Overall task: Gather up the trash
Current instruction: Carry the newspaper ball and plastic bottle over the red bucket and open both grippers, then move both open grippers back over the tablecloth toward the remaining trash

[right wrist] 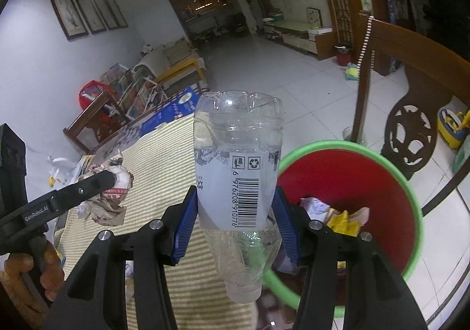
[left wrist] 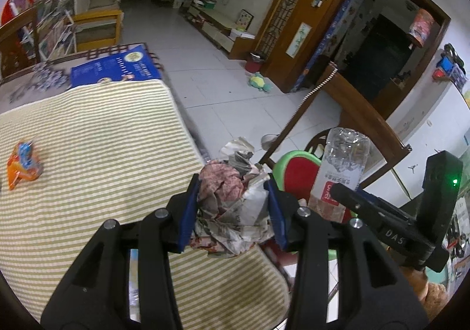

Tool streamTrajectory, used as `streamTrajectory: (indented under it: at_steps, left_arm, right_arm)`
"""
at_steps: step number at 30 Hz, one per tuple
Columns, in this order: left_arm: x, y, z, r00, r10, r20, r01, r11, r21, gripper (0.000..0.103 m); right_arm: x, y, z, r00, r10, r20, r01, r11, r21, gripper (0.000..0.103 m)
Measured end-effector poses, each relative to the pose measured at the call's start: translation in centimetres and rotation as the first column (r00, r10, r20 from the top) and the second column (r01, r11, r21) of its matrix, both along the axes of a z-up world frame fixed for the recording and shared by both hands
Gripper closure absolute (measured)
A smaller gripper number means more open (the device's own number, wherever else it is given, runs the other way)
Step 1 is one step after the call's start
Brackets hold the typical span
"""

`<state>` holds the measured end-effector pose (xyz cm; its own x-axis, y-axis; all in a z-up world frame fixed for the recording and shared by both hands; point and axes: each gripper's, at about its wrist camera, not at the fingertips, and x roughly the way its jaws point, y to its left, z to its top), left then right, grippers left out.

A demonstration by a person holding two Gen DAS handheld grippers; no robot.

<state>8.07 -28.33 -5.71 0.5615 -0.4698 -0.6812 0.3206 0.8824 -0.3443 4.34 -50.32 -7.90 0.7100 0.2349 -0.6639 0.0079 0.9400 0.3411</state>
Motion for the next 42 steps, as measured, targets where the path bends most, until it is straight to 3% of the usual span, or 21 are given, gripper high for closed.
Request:
streamTrajectory:
  at_steps: [15,29,31,34,35,42]
  left_arm:
    - [1.8,-10.8,-1.1,0.983,-0.177,-0.046,0.177,0.984,-0.018,0.062]
    - [2.9,-16.4,-2.7,0.954,-0.285,-0.088,0.285,0.958,-0.016,0.062]
    - [2.9,-16.8,-2.9,0.948,-0.301,-0.098,0.301,0.953,-0.018,0.06]
    - [2.9,-17.0,-3.1,0.954,-0.285,-0.095,0.285,0.958,-0.008,0.037]
    - [2.9,-16.8,-3.0,0.956,-0.279,-0.091,0.278,0.96,-0.018,0.033]
    - [2.9,-15.0,-2.5,0.966,-0.247,-0.078,0.247,0.969,-0.016,0.033]
  right_arm:
    - [-1.9,-10.1,-0.9,0.984,-0.179,-0.021,0.179,0.984,0.014,0.054]
    - [-2.3,-13.4,-2.2,0.97,-0.239,-0.052,0.24,0.97,0.024,0.054]
    - [-2.3,-13.7,-2.3,0.968,-0.244,-0.055,0.246,0.969,0.026,0.054]
    - [-2.2,-13.9,-2.4,0.967,-0.249,-0.062,0.251,0.967,0.035,0.049]
    - [-2.1,-13.9,-2.4,0.965,-0.255,-0.062,0.258,0.965,0.041,0.041]
    - [-2.0,-13.3,-1.8,0.967,-0.254,-0.039,0.255,0.966,0.041,0.039]
